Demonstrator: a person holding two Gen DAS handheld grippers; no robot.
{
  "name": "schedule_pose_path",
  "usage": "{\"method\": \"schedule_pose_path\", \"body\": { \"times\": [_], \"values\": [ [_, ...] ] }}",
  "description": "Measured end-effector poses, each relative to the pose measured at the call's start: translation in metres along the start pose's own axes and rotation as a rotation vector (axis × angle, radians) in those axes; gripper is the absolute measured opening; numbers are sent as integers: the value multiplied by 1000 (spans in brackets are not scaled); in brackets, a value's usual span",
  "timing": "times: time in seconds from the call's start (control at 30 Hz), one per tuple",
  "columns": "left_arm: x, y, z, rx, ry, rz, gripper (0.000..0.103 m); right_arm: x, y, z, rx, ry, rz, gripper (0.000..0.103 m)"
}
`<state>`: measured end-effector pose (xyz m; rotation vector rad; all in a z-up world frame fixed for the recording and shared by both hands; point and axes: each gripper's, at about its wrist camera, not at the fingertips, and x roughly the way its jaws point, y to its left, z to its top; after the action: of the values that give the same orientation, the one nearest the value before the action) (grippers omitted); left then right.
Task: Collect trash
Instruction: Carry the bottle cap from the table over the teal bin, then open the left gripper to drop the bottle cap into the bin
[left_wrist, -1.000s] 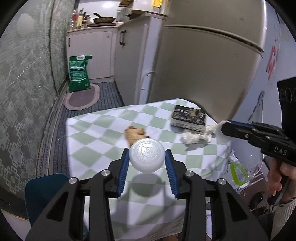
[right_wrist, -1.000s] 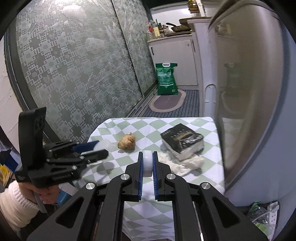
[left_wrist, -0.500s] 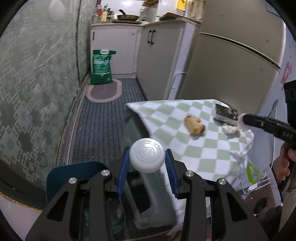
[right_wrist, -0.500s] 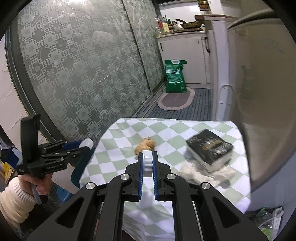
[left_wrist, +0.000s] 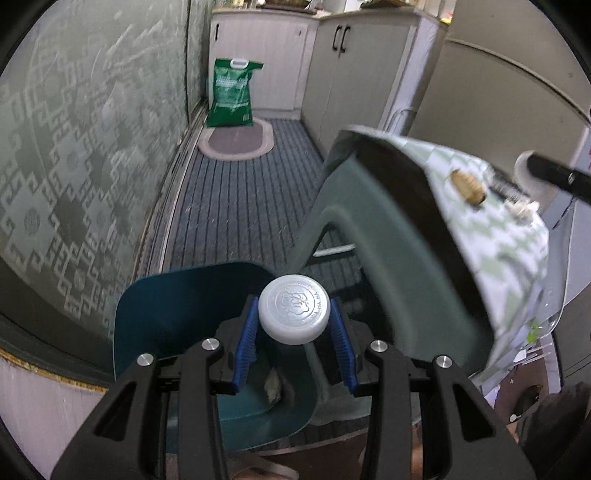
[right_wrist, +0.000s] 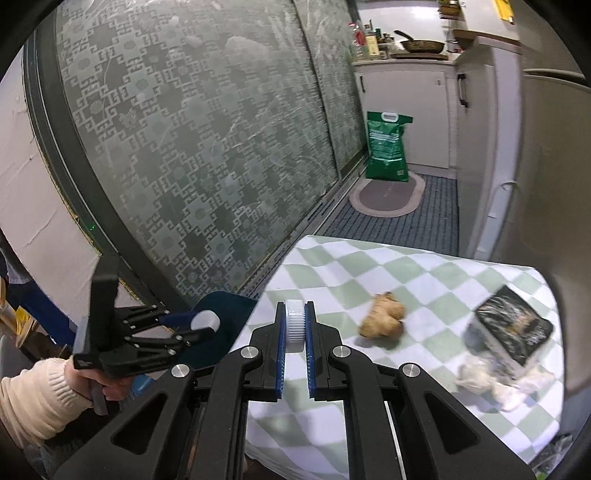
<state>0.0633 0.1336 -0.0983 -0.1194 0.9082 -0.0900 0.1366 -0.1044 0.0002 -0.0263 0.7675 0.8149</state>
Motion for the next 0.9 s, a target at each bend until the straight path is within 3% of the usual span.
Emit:
{"method": "schedule_pose_path", "body": {
  "times": [0.4,0.9],
  "values": [
    [44,53,-43,-58,169,62,42,35,33,10,-32,47,38,9],
    [63,75,-76,-69,309,39,42,73,66,14,-65,100,66,9]
  ]
}}
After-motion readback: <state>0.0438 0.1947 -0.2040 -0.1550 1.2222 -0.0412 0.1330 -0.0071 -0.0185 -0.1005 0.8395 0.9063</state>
